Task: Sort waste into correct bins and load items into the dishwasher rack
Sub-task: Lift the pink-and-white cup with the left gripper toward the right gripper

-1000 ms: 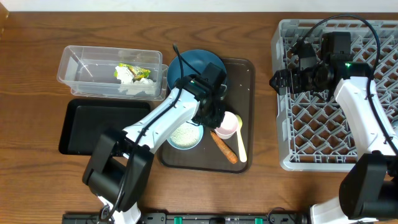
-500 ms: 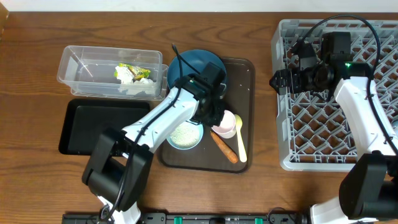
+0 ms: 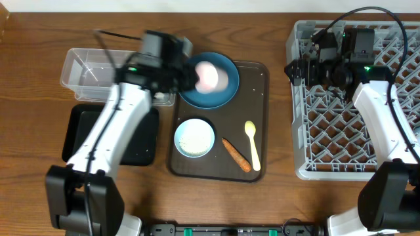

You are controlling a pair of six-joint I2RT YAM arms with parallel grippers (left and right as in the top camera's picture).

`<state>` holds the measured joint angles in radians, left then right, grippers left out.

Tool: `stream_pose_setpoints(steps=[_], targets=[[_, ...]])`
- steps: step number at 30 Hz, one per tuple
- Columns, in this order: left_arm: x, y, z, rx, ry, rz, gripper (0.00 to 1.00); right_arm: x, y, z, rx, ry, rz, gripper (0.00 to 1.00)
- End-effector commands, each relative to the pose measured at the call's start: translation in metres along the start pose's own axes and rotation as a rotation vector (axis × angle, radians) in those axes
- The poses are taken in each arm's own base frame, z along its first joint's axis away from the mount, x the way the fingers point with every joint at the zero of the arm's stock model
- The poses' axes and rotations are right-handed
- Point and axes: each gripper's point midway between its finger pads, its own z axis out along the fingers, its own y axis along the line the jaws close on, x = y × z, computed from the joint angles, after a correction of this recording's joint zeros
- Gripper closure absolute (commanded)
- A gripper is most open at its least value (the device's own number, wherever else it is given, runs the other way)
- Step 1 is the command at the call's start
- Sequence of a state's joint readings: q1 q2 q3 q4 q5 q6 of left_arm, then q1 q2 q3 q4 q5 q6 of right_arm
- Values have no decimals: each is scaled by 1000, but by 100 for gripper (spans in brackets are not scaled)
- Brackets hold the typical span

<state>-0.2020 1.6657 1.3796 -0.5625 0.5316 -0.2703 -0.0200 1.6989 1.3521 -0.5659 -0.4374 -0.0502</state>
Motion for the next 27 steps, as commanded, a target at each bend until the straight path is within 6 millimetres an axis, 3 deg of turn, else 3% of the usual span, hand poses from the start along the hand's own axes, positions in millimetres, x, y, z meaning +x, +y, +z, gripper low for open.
stream_pose_setpoints(steps=[1, 7, 10, 13, 19, 27], targets=[[-23, -22, -21, 263, -14, -138, 93, -17, 35, -7, -187, -57, -16, 1], [-67, -42, -46, 548, -79, -208, 94, -32, 112, -42, -663, -202, -278, 1], [-77, -49, -45, 615, -83, -223, 94, -37, 130, -59, -795, -270, -367, 1], [-80, -57, -40, 669, -69, -210, 94, -42, 141, -61, -822, -309, -428, 1], [-68, -80, -32, 735, -10, -146, 94, -44, 163, -60, -854, -339, -509, 1], [-37, -125, -50, 922, 118, 38, 94, -48, 183, -57, -851, -394, -628, 1]])
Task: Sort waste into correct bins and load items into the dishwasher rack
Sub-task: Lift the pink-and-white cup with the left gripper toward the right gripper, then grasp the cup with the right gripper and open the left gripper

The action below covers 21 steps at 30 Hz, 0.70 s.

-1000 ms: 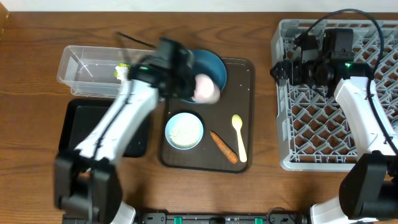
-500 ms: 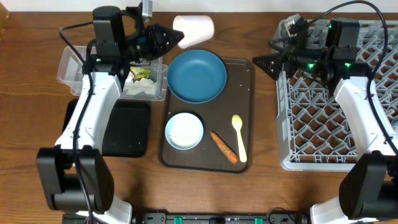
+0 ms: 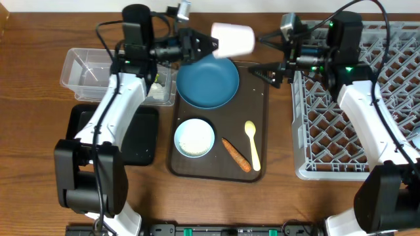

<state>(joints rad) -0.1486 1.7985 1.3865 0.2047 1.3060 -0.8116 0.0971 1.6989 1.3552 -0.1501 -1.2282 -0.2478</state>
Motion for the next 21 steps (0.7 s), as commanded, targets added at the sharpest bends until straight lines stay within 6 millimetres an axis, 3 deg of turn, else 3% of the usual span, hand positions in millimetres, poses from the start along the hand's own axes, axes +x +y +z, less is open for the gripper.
stream_pose_setpoints(steps=[1, 5, 12, 21], targets=[[19, -24, 1, 113, 125, 43, 94, -7, 6, 5, -30, -10, -89, 1], [27, -31, 0, 153, 170, 60, 94, -8, 6, 5, -32, -15, -133, 1], [27, -31, 1, 154, 170, 71, 94, -26, 32, 2, -183, -90, -262, 2], [24, -28, 2, 136, 148, 71, 94, -28, 42, 10, -219, -96, -286, 3]])
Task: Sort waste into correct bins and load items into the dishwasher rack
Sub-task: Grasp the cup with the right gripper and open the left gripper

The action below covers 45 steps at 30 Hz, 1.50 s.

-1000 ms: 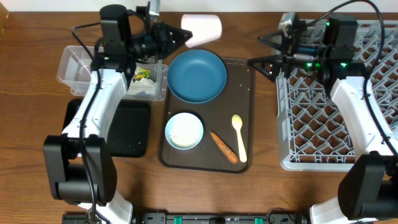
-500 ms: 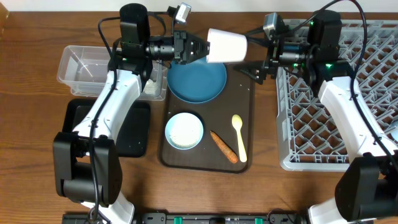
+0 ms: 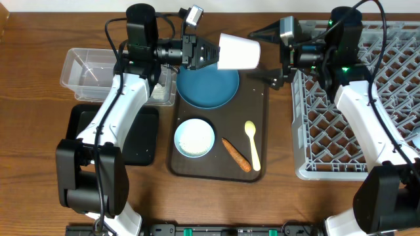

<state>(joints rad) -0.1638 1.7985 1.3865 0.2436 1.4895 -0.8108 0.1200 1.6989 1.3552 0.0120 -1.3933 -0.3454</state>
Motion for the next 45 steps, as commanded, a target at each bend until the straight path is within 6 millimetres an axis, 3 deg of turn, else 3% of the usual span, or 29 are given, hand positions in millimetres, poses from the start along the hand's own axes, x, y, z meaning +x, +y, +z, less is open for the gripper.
stream_pose_setpoints(steps=[1, 14, 27, 31, 36, 40, 45], targets=[[-2, -3, 0, 3, 0, 31, 94, -7, 8, 8, -52, -15, -35, 3], [-2, -3, 0, 3, 0, 31, 94, -22, 11, 11, -77, -42, -97, 17], [-2, -3, 0, 3, 0, 32, 94, -22, 11, 11, -78, -43, -96, 32], [-2, -3, 0, 3, 0, 31, 94, -22, 12, 13, -81, -43, -97, 41], [-2, -3, 0, 3, 0, 31, 93, -22, 12, 14, -83, -43, -96, 43], [-2, -3, 0, 3, 0, 32, 73, -22, 12, 14, -83, -43, -94, 47], [-3, -1, -3, -2, -7, 84, 62, -16, 1, 9, -22, -23, -14, 52]])
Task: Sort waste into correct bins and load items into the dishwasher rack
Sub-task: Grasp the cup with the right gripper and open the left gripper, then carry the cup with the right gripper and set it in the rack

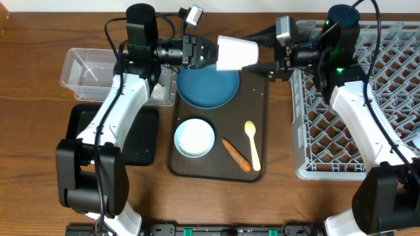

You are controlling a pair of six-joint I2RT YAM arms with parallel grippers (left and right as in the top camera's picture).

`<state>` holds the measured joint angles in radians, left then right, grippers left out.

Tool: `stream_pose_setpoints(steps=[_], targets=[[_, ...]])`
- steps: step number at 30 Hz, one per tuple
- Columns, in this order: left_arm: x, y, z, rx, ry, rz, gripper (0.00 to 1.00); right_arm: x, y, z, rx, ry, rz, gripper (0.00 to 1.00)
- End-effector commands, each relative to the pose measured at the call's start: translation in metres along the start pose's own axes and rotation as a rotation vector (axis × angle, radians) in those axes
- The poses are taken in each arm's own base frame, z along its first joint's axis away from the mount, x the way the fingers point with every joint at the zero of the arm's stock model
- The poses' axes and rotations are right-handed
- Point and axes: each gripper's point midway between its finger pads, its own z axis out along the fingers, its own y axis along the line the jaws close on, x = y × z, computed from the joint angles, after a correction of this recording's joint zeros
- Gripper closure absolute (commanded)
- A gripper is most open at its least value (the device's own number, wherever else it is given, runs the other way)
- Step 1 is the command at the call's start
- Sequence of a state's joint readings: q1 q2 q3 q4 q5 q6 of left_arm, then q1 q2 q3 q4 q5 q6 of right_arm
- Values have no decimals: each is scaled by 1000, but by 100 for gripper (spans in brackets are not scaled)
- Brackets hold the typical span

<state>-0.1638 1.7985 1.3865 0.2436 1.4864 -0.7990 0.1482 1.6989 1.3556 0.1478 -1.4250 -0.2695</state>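
Observation:
A white cup [237, 52] hangs sideways in the air above the blue plate [209, 90], and my left gripper [211, 53] is shut on its left end. My right gripper [260, 50] is open just right of the cup. One finger is above the cup's right end and the other below it; whether they touch the cup cannot be told. On the dark tray [257, 85] lie a white bowl [195, 137], a carrot [235, 154] and a yellow spoon [252, 144]. The dishwasher rack [367, 111] stands at the right.
A clear plastic bin [88, 69] sits at the back left, with a black bin [141, 141] in front of it. My right arm reaches from over the rack's left edge. Bare wooden table lies in front of the tray.
My right gripper has moved left, so its open fingers now stand around the cup's right end. The cup and my left gripper have barely shifted.
My left gripper was at the cup on the blue plate while my right gripper was over the rack. Then the cup was held up above the plate, with my open right gripper left of the rack. The cup came nearer, and now the right fingers flank it.

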Motion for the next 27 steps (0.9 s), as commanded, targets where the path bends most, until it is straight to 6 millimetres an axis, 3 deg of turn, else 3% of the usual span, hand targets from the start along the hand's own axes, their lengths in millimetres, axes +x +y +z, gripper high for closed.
stream_pose_setpoints(steps=[1, 5, 10, 17, 22, 27], targets=[[-3, 0, -4, -5, -9, 77, 62, 2, -11, -2, 54, 16, 70, 53], [-9, 19, -12, -75, -69, 60, 62, 18, -27, -5, 165, 59, 200, 51], [-11, 61, -29, -252, -155, -18, 62, 46, -51, -15, 357, 148, 318, 63], [13, 125, -65, -595, -187, -132, 62, 79, -75, -46, 591, 248, 449, 75], [35, 134, -86, -765, -154, -167, 62, 92, -80, -80, 713, 295, 564, 81], [51, 123, -116, -983, -129, -115, 62, 100, -85, -142, 950, 418, 678, 85]])
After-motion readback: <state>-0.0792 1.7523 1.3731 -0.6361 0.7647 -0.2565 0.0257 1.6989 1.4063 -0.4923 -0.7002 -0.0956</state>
